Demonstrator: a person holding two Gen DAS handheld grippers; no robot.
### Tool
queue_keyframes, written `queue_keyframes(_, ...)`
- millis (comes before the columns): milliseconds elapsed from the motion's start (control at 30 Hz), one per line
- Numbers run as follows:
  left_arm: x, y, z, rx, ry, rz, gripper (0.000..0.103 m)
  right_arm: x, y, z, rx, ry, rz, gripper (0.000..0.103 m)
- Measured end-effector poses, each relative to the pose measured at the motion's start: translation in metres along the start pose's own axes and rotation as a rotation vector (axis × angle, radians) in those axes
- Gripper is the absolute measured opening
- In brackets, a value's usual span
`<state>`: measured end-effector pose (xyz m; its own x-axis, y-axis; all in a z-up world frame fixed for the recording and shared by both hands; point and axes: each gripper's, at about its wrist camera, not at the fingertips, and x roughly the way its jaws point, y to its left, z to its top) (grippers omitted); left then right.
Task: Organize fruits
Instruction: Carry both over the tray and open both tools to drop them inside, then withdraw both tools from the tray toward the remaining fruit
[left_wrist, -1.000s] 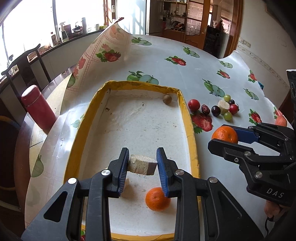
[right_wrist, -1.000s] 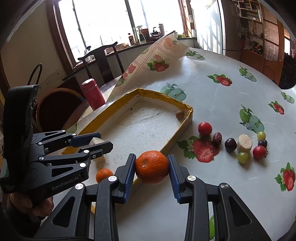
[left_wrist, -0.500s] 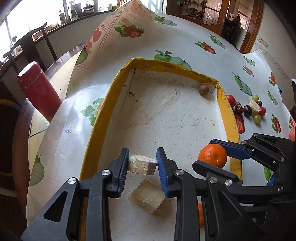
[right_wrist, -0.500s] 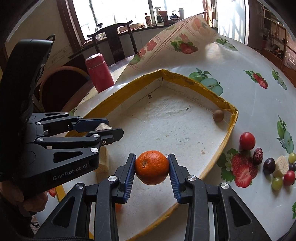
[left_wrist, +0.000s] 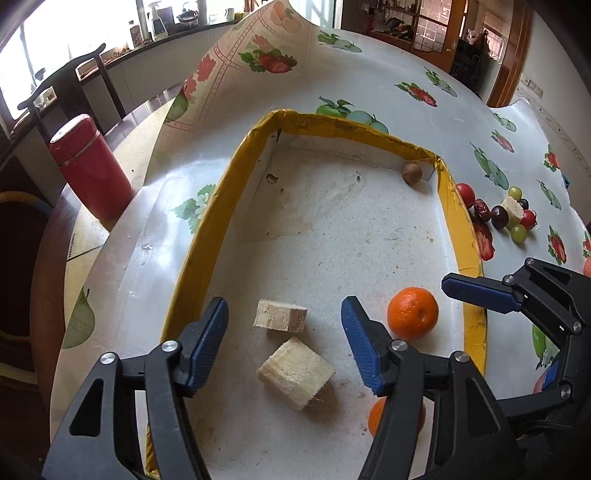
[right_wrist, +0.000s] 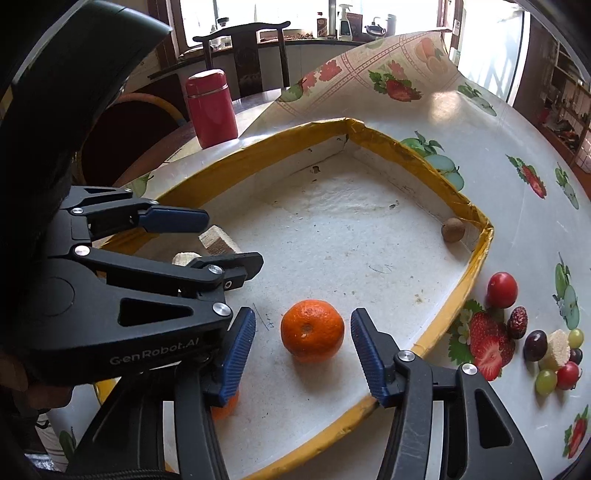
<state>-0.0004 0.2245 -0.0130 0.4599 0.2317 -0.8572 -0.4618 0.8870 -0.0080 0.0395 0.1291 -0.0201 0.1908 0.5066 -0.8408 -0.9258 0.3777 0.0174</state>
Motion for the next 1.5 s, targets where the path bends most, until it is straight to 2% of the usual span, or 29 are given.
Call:
queue_keyframes(267, -0.041, -0.013, -0.015, 0.022, -0.079, 0.046, 0.063, -0.061, -0.02, -0.033, 0.074, -0.097, 0.011, 0.058)
queue_keyframes(600, -0.067, -0.043, -0.024, 0.07, -0.154, 0.096, 0.063, -0.111, -0.055, -0.078, 0.175, -0.123, -0.066, 0.058)
queue_keyframes(1000, -0.084, -0.079, -0.036, 0.118, -0.178, 0.06, 0.063, -0.147, -0.089, -0.125, 0.249, -0.127, -0.144, 0.058)
queue_keyframes(1500, -0.096, -0.123, -0.043, 0.193, -0.192, 0.021, 0.063, -0.173, -0.118, -0.162, 0.314, -0.135, -0.189, 0.058)
